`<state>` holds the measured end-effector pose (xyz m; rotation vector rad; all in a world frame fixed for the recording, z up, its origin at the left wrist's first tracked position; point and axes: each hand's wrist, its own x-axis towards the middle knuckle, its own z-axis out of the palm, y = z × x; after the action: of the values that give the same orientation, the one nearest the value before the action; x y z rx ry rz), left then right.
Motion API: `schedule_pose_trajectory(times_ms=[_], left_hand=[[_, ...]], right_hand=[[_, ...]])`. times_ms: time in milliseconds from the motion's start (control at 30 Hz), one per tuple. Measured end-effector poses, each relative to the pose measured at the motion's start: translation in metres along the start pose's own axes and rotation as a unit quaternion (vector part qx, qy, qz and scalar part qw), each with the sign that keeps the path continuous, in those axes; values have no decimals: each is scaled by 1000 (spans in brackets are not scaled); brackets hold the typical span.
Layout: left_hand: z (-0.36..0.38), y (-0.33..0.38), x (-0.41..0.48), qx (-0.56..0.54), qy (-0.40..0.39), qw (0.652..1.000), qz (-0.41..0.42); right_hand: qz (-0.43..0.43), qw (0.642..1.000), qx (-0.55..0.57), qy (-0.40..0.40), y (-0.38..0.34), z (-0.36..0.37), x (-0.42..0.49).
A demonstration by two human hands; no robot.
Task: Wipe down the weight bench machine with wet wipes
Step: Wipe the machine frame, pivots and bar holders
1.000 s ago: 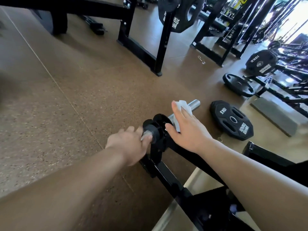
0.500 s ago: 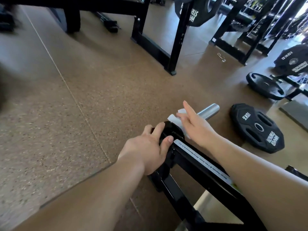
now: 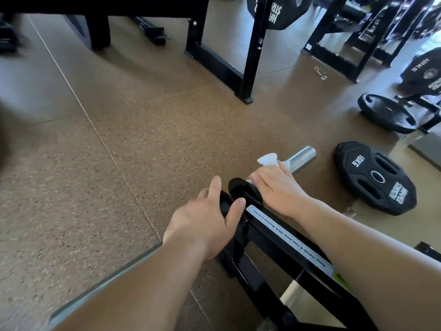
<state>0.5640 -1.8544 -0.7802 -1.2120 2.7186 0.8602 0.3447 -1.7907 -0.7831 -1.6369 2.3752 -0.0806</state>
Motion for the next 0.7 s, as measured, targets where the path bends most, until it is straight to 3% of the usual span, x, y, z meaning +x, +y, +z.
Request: schedule_pose_trajectory(times_ms=[100,300,467,567,700], left_hand=[[3,-3,2,6,-1,1000,-8],[5,-1,4,22,-12,1000,3],[4,2,3,36,-7,999,1],[2,3,2,37,-9,999,2],[2,3,2,33,-7,999,3]], right_hand=[[-17,1000,-17,6,19,-5,0],[185,978,87,33,97,-14,36],[249,947,188,78,87,-18,36],[278,944,171,43,57,-20,33],[245,963,88,-67,9,-20,35]])
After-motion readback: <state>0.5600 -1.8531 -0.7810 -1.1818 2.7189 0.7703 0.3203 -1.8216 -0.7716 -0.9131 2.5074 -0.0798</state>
